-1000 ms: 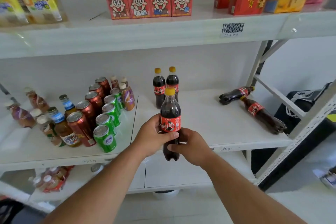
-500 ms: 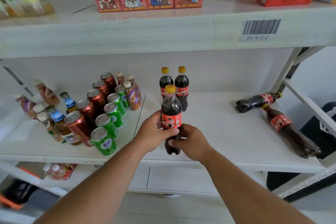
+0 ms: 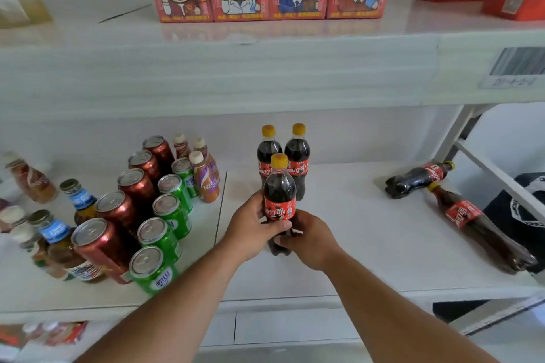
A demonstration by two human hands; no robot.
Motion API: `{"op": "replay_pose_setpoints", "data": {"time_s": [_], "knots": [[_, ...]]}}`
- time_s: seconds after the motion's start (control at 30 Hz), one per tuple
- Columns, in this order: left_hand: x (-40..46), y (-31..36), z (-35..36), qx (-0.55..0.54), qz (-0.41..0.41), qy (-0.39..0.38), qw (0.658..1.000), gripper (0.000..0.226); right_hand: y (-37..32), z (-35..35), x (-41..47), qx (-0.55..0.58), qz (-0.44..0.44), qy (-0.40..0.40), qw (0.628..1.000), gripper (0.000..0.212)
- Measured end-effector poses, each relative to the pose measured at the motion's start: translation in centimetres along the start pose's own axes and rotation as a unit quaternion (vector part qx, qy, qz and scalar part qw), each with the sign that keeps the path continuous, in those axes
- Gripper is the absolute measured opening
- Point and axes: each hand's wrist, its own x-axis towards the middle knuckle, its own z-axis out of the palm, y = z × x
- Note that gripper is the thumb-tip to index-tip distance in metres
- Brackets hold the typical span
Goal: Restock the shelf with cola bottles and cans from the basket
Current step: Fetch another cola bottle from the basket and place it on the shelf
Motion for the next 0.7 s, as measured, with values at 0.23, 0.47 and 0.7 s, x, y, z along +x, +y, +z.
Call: {"op": "replay_pose_setpoints", "data": {"time_s": [0.23, 0.47, 0.7], "knots": [[1.9, -1.3, -0.1, 0.012, -0.002, 0.019, 1.000, 0.078, 0.5, 0.6, 2.5, 0.022, -0.003, -0.002, 1.000, 0.029], [2.8, -2.3, 0.0, 0.010, -0.016, 0.021, 1.000, 0.075, 1.3, 1.2, 3.4, 0.050, -0.001, 0.013, 0.999, 0.028], [2.3, -2.7, 0.0, 0.006, -0.027, 0.024, 0.999, 0.078, 1.2, 1.2, 3.0, 0.023, 0.004, 0.005, 1.000, 0.026]]}}
